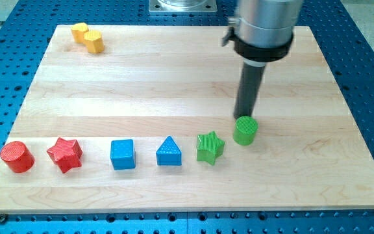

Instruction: Put the green circle parallel to the green star

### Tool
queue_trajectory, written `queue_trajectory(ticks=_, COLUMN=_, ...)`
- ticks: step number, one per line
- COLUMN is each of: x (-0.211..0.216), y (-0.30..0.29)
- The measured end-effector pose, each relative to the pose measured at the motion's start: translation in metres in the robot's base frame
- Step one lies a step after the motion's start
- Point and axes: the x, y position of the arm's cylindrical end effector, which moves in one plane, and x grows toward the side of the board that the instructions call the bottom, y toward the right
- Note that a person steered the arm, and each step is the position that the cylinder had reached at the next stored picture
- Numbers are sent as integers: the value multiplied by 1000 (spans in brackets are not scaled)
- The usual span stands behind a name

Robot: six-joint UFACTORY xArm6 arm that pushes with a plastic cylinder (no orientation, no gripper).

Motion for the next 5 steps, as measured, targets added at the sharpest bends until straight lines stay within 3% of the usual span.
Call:
queue_trajectory(ticks=2, x=49, y=-9)
queue_trajectory(ticks=3, x=35, y=20)
queue_trajectory(ticks=4, x=111, y=43)
queue_trajectory(ticks=5, x=153, y=-54)
